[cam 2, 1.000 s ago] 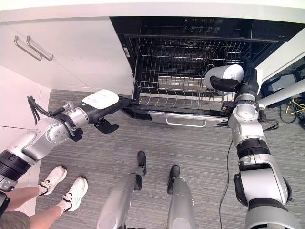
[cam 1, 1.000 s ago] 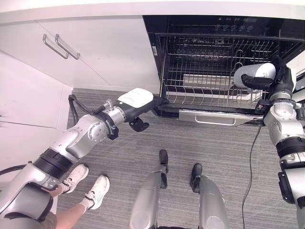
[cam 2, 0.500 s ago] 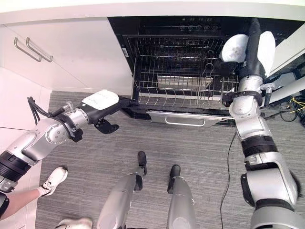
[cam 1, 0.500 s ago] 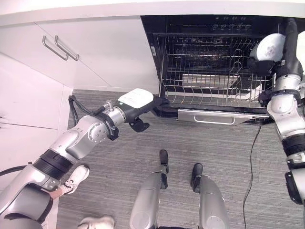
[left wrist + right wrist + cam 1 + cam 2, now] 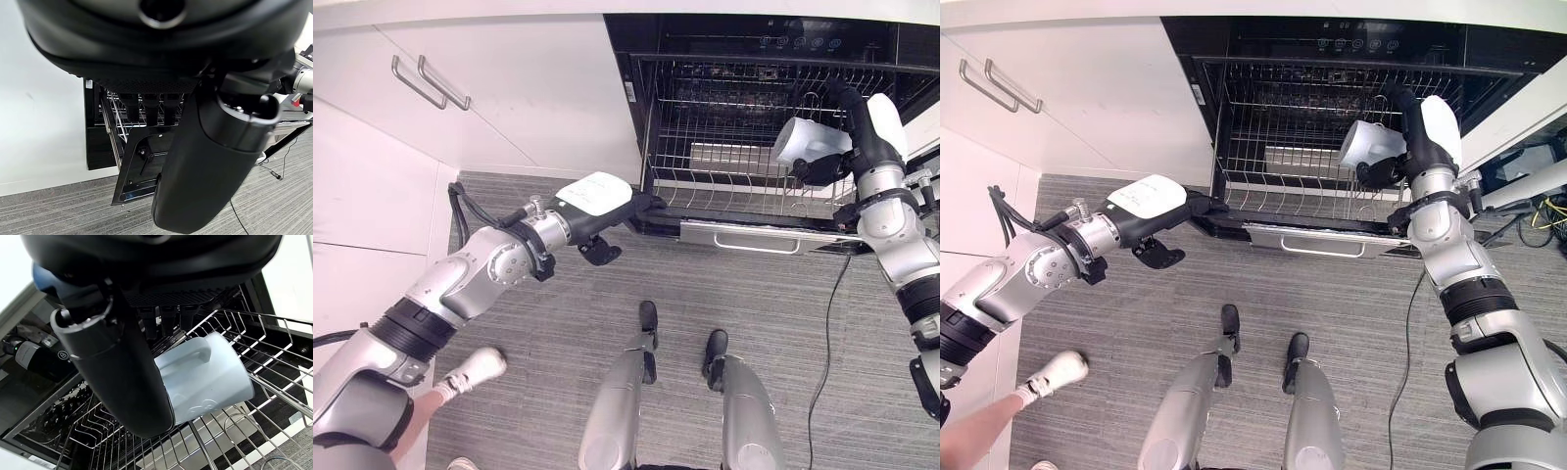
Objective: Place the dishes in the dishwasher.
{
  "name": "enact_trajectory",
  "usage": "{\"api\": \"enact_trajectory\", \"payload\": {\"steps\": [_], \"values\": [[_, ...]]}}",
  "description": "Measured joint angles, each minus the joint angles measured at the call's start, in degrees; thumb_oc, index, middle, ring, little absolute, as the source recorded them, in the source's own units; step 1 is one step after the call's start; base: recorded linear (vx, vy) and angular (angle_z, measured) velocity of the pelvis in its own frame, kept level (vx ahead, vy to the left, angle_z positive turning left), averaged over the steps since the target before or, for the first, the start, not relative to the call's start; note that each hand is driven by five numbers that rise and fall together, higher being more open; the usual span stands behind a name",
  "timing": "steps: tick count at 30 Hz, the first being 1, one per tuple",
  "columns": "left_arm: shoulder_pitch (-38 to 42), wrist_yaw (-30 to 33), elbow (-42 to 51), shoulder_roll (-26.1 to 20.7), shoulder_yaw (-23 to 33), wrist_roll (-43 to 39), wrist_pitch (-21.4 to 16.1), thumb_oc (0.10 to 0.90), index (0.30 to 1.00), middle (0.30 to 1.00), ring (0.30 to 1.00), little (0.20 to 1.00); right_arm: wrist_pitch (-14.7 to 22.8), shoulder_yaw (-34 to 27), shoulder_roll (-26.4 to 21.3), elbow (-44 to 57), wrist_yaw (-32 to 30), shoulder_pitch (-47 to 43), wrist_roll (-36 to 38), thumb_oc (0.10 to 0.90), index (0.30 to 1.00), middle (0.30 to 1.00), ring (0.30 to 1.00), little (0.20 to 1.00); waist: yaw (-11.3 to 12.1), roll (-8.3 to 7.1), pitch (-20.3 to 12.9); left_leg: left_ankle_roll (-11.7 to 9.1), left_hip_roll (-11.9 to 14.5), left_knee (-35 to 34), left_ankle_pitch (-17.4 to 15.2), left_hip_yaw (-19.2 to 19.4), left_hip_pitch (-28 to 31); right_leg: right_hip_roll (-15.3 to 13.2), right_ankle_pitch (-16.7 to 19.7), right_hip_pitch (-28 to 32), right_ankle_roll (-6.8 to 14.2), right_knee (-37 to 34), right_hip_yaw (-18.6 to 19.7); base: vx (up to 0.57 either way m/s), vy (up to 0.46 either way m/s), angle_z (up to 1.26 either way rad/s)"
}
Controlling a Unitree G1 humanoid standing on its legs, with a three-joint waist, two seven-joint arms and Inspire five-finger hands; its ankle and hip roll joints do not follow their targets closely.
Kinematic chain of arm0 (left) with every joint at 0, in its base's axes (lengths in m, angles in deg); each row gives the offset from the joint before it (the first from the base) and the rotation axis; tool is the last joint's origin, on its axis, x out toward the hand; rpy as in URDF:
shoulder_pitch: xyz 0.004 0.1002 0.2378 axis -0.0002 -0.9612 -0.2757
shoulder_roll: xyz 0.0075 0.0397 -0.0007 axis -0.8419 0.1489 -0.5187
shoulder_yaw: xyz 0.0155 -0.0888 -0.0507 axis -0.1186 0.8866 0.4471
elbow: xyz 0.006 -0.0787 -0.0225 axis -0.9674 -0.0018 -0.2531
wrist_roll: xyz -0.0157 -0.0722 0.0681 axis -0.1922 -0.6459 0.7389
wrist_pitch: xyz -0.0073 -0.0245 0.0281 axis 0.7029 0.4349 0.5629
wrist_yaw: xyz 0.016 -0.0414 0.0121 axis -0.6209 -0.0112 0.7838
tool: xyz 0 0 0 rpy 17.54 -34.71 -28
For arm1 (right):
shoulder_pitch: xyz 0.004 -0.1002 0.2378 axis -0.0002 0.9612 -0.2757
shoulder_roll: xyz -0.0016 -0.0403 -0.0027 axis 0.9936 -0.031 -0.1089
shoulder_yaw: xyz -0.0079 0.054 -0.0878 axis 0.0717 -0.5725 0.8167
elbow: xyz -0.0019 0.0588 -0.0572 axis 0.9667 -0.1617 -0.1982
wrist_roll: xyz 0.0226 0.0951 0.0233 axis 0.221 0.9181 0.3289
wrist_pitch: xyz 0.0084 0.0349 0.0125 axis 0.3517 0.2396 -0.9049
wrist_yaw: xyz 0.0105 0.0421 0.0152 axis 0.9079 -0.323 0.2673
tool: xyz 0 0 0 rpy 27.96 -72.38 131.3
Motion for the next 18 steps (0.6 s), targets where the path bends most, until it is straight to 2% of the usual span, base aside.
{"api": "enact_trajectory", "payload": {"steps": [11,14,18], "values": [[-0.03,-0.22,0.15,0.02,0.31,-0.06,0.36,0.8,0.9,0.9,0.9,0.9,0.39,-3.23,0.57,-0.04,-0.09,1.15,1.33,0.8,0.9,0.9,0.9,0.9,0.02,0.01,-0.01,0.0,0.01,-0.15,0.0,0.43,-0.05,-0.09,-0.01,-0.56,0.01,0.26,0.46,0.0,0.004,-0.01],[-0.27,-0.25,0.4,0.04,0.59,-0.06,0.43,0.8,0.9,0.9,0.9,0.9,0.89,-5.24,1.53,0.1,-1.45,1.83,3.83,0.8,0.9,0.9,0.9,0.9,0.0,0.02,-0.01,0.0,-0.02,-0.29,0.0,0.56,-0.13,-0.11,-0.01,-0.74,0.01,0.21,0.58,0.0,0.0,0.0],[-4.01,-0.19,2.01,0.73,3.58,-0.04,1.6,0.8,0.9,0.9,0.9,0.9,2.04,-12.6,6.27,8.28,-5.08,7.13,9.88,0.8,0.9,0.9,0.9,0.9,-0.6,0.03,-0.01,0.05,-0.03,-0.36,-0.16,0.73,-0.02,-0.1,-0.02,-0.69,0.01,0.04,0.76,0.05,0.055,-0.02]]}}
